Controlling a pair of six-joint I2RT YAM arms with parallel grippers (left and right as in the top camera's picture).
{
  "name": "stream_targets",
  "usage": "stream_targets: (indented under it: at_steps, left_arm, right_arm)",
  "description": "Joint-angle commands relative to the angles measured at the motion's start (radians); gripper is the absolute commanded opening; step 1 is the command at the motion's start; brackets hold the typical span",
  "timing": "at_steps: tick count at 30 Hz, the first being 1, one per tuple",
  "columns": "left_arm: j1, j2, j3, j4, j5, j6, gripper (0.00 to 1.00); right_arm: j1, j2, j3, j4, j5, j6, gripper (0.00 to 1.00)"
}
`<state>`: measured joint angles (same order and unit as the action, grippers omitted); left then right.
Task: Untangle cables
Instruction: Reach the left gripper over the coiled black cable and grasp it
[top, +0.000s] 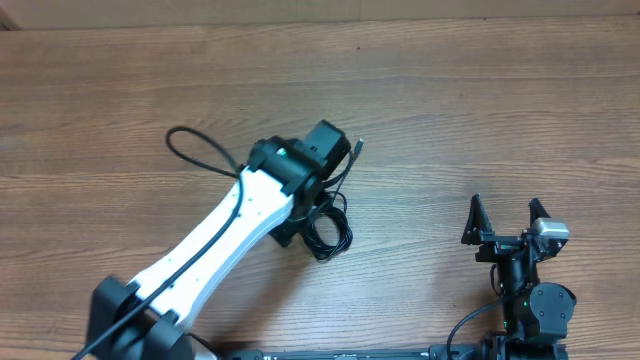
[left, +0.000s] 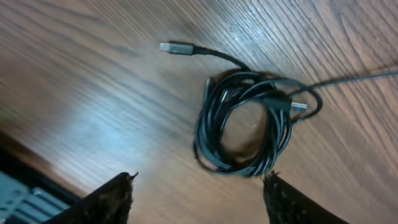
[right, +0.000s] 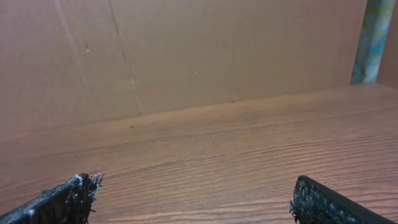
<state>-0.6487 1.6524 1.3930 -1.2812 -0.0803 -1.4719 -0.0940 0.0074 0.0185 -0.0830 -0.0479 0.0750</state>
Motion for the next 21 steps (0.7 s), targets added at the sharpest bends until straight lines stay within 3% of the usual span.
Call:
stream_targets:
  at_steps: [1,4,7,21]
  left_arm:
    - [-0.014,0.062,0.001,0.019,0.002,-0.016,0.74]
    - [-0.014,0.087,-0.026,0.072,0.008,0.07,0.76]
    - [-0.014,0.087,-0.11,0.199,0.049,0.158,0.72]
    - [-0.019,0.087,-0.375,0.487,0.154,0.159,0.63]
  right_arm:
    - [-0.003,-0.005,-0.011,0.003,0.001,0.002,1.0]
    - [-0.003,-0.005,-0.011,0.003,0.001,0.002,1.0]
    - [-0.003,-0.005,-0.011,0.003,0.001,0.002,1.0]
    - [-0.003,-0.005,-0.011,0.003,0.001,0.002,1.0]
